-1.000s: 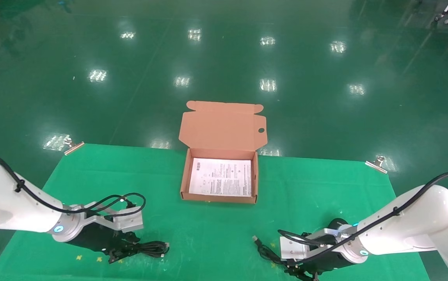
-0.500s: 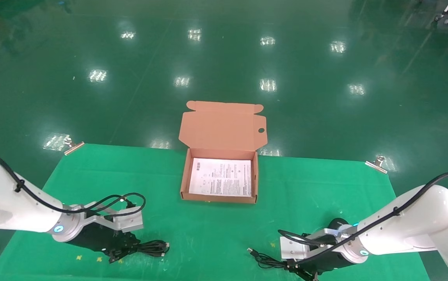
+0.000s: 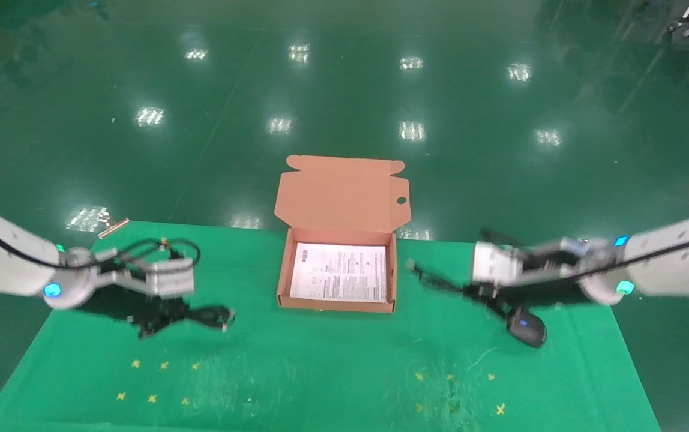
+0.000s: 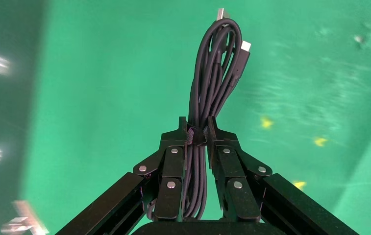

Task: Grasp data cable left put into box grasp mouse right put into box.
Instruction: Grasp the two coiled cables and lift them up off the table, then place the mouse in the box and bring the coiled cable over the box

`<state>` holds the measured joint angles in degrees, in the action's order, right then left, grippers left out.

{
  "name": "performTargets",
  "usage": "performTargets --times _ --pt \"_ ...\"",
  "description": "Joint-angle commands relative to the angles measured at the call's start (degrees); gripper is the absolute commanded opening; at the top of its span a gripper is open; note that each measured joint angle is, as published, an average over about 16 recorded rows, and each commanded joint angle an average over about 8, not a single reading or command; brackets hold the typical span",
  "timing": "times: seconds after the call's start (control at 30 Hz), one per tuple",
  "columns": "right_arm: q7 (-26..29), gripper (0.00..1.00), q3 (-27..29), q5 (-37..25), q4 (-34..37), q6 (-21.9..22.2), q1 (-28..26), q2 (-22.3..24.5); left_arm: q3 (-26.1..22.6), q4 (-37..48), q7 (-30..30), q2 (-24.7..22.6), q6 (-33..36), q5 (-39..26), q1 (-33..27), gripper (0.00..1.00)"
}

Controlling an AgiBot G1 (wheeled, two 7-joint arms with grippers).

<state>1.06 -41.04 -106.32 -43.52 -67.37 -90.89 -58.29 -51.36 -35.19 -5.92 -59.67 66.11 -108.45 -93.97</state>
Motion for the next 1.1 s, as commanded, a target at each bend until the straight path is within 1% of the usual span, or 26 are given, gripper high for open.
performTargets --times 0.03,0.17,0.3,0.5,0.7,0.87,0.97,1.1 --pt "2.0 0.0 0.7 -0.2 -3.3 0.5 -1.4 1.5 0.0 -3.8 -1.3 1.5 0.2 -0.6 -1.1 0.0" --pt "2.2 0.0 1.8 0.2 -5.9 2.4 -4.4 -0.3 0.5 -10.8 -4.8 2.9 -1.6 -2.3 -2.5 0.0" --pt "-0.4 0.0 2.6 1.5 -4.6 4.2 -7.9 -4.2 0.8 -14.5 -7.4 2.6 -3.5 -4.3 -3.9 0.0" --pt "-6.8 0.0 3.7 3.7 3.2 7.9 -12.6 -11.4 1.1 -14.8 -9.3 0.6 -6.1 -6.3 -6.1 0.0" --pt "-13.9 0.0 4.8 5.9 13.2 11.9 -16.4 -17.3 1.4 -12.7 -8.9 -1.5 -8.3 -6.9 -7.8 0.0" --pt "-18.8 0.0 5.2 9.1 18.7 13.4 -18.1 -19.4 1.4 -10.6 -7.5 -2.6 -9.2 -7.0 -8.9 0.0" --pt "-20.7 0.0 4.7 10.5 20.2 13.5 -18.7 -19.8 1.3 -9.7 -6.9 -3.1 -9.5 -7.4 -9.3 0.0" --pt "-22.0 0.0 3.7 11.5 20.9 13.3 -19.1 -19.8 1.1 -9.0 -6.7 -3.5 -9.6 -7.8 -9.8 0.0"
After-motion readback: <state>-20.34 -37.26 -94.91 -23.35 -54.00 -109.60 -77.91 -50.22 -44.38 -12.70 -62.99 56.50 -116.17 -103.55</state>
